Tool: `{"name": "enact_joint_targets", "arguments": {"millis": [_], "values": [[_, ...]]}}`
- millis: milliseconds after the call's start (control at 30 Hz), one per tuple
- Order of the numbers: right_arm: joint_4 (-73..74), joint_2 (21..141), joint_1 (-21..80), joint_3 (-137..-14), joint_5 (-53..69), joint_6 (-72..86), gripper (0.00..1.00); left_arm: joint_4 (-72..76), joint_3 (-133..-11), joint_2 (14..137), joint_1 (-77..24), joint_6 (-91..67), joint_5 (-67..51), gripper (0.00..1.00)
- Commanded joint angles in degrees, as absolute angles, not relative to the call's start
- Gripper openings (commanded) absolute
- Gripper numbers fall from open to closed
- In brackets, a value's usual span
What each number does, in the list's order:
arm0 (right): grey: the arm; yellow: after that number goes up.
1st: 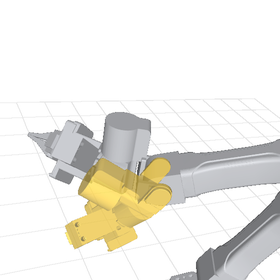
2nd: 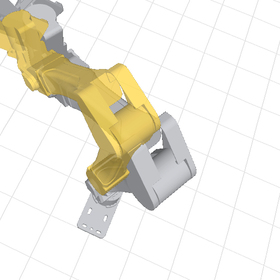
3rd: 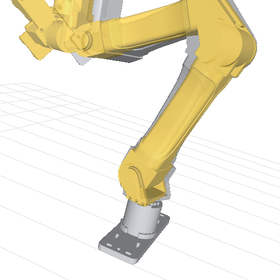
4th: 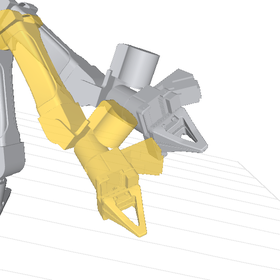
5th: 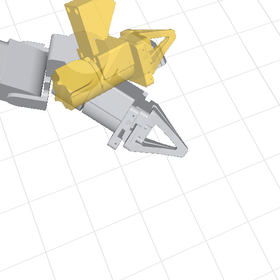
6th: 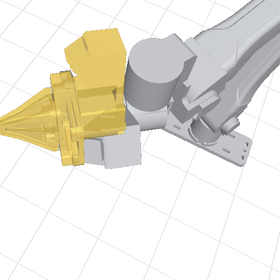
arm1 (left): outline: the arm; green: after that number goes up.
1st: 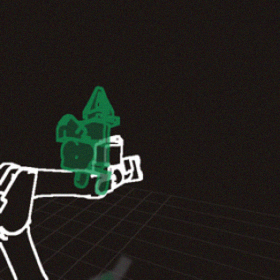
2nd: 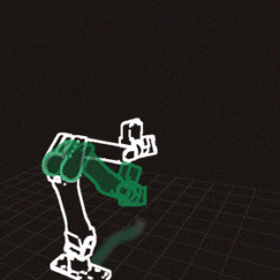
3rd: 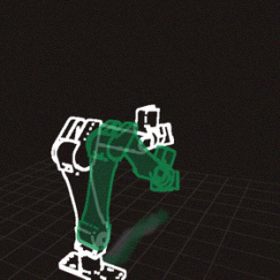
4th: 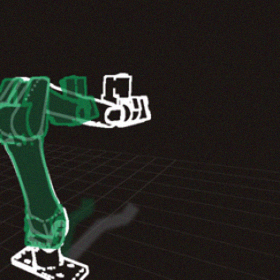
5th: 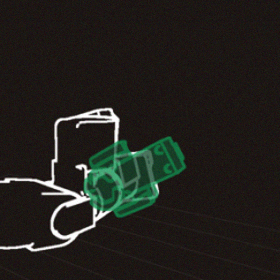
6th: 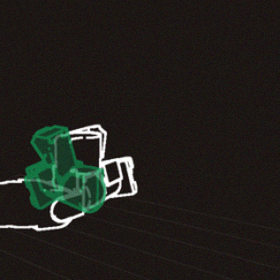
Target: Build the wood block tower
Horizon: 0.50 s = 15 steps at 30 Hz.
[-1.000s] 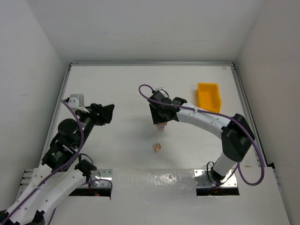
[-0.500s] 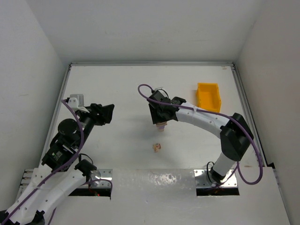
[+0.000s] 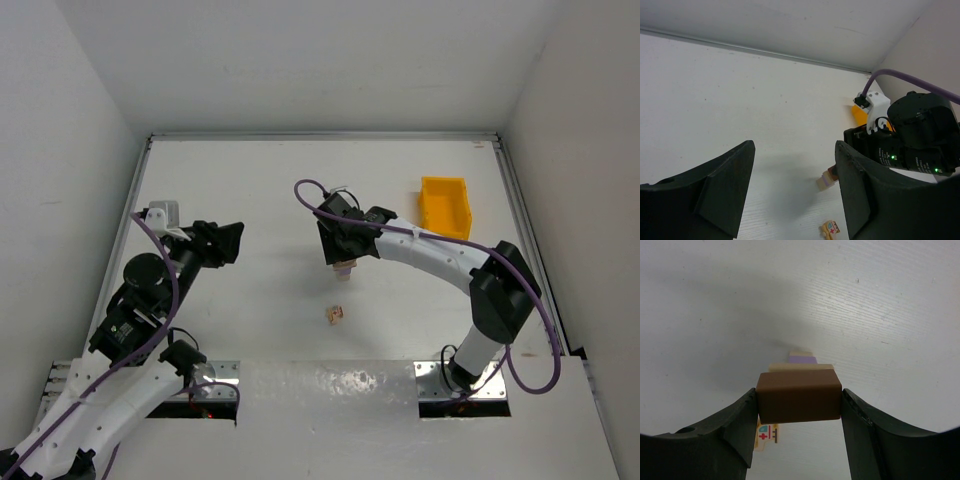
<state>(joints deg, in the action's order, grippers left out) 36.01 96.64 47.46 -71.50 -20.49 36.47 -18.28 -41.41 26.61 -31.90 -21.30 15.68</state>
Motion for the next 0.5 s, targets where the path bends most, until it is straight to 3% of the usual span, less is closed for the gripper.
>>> {"name": "enact_joint_targets", "arguments": {"millis": [0, 467], "values": [[35.0, 96.1, 47.9, -72.9, -20.7, 37.4, 0.58, -17.1, -41.7, 26.2, -32.4, -21.1, 16.0, 0.62], [34.9, 95.7, 47.8, -71.6, -20.6, 37.8, 0.58, -17.2, -41.7, 26.2, -32.4, -21.2, 15.9, 0.63]]}}
